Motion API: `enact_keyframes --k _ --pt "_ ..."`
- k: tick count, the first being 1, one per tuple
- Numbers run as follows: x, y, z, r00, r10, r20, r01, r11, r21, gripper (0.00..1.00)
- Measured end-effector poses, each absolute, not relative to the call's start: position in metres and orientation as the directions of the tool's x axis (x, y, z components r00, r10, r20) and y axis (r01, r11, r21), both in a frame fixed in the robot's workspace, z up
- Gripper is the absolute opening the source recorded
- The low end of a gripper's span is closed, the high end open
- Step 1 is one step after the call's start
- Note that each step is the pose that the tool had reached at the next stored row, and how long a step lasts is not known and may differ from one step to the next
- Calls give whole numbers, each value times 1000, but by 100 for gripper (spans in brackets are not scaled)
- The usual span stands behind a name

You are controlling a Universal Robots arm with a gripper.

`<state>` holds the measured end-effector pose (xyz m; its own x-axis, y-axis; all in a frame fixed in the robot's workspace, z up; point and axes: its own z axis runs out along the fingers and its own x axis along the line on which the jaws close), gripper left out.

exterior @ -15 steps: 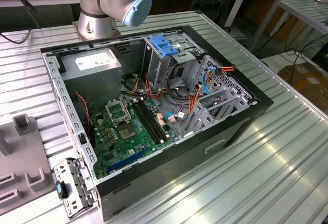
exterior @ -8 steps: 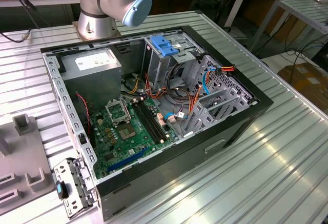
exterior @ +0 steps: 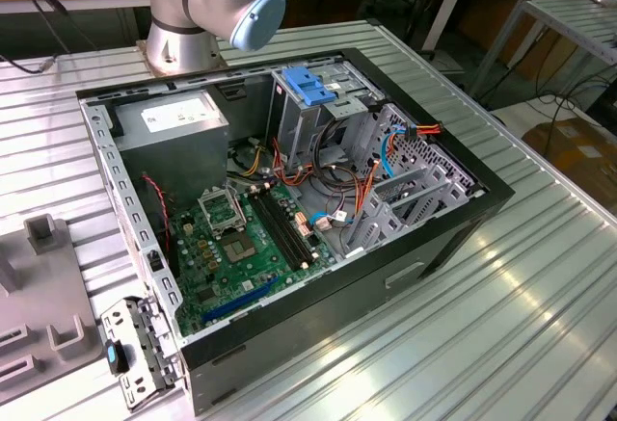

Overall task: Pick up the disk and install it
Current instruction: 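Pick up the disk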

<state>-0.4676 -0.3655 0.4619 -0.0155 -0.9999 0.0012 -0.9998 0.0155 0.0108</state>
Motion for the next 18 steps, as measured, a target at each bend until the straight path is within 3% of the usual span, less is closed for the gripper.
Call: enact_keyframes --k 18 --pt "-468 -366 496 -15 -1000 1 -1000 15 11 37"
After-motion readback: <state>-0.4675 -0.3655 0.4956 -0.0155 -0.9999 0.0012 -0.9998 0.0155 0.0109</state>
